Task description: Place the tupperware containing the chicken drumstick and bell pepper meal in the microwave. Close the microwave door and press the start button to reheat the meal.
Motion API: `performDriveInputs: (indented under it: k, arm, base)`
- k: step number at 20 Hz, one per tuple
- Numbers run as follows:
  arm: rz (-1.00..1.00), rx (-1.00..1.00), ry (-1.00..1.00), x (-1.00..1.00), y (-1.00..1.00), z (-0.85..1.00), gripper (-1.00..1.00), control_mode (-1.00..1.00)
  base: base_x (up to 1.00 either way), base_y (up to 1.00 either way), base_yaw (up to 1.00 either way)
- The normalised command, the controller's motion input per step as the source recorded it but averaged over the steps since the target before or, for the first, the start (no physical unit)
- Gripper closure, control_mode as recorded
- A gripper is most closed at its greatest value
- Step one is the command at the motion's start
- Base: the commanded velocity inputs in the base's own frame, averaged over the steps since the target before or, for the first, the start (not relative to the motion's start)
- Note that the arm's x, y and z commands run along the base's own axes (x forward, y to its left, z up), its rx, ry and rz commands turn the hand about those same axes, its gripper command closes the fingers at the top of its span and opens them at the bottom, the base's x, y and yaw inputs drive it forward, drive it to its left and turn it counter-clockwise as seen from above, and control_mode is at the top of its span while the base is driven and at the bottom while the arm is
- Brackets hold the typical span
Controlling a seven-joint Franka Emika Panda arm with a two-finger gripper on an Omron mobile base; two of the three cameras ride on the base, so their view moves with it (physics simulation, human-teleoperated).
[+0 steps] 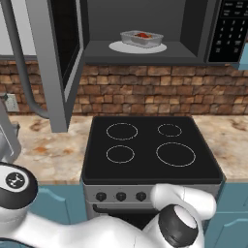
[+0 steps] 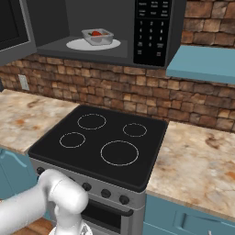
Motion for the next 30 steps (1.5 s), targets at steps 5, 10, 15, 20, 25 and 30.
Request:
performDriveInputs:
  k: [5, 10, 15, 20, 25, 30]
  arm:
    - [-0.08, 0.00, 0.07, 0.61, 0.16, -0.01, -1.00, -1.00]
    - [-0.17, 0.00, 0.00, 0.17, -0.31, 0.04, -1.00, -1.00]
    - [-0.19, 0.00, 0.00, 0.00, -0.66, 0.03, -1.00, -1.00]
    - [-0.23, 0.00, 0.00, 0.00, -0.89, 0.04, -1.00, -1.00]
    - [-0.24, 0.01, 0.00, 0.00, -1.00, 0.06, -1.00, -1.00]
    - [-0.20, 0.03, 0.00, 0.00, -1.00, 0.10, -1.00, -1.00]
  base:
    - [0.00, 0.00, 0.00]
    - [0.00, 0.00, 0.00]
    - [0.00, 0.00, 0.00]
    - [0.00, 0.00, 0.00]
    - [0.00, 0.00, 0.00]
    - [0.00, 0.00, 0.00]
